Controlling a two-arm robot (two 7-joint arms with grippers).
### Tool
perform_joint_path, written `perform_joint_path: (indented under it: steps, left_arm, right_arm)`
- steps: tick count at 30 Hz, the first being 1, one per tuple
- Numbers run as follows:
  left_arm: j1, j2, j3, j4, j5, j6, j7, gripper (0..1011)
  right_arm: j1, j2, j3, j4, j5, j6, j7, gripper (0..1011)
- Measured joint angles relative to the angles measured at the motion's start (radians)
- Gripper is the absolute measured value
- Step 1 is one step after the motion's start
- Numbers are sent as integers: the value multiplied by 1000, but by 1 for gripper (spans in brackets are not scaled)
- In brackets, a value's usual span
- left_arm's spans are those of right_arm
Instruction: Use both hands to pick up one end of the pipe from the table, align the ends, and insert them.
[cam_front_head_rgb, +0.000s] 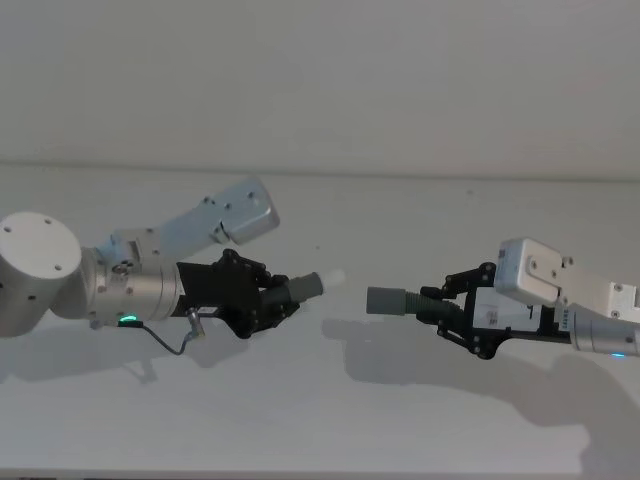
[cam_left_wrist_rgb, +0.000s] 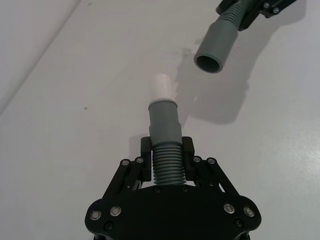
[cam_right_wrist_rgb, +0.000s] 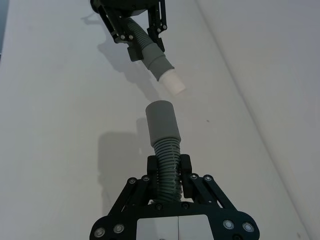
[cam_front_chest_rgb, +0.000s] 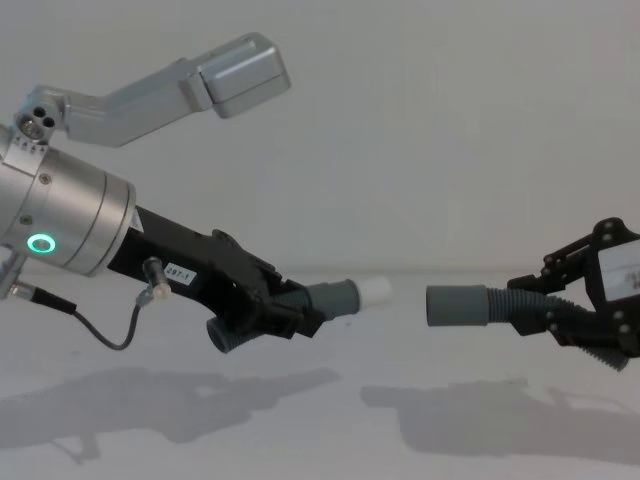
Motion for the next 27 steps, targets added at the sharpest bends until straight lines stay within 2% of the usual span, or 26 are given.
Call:
perform_joint_path:
  steps: [11,27]
  left_arm:
    - [-15,18,19,6,-15,-20,-41,341]
    - [-27,31,36,8,-30,-23,-60,341]
  right_arm:
    - [17,1,-19,13,1,-3,13,264]
    - [43,-10,-44,40,-9,7,12,264]
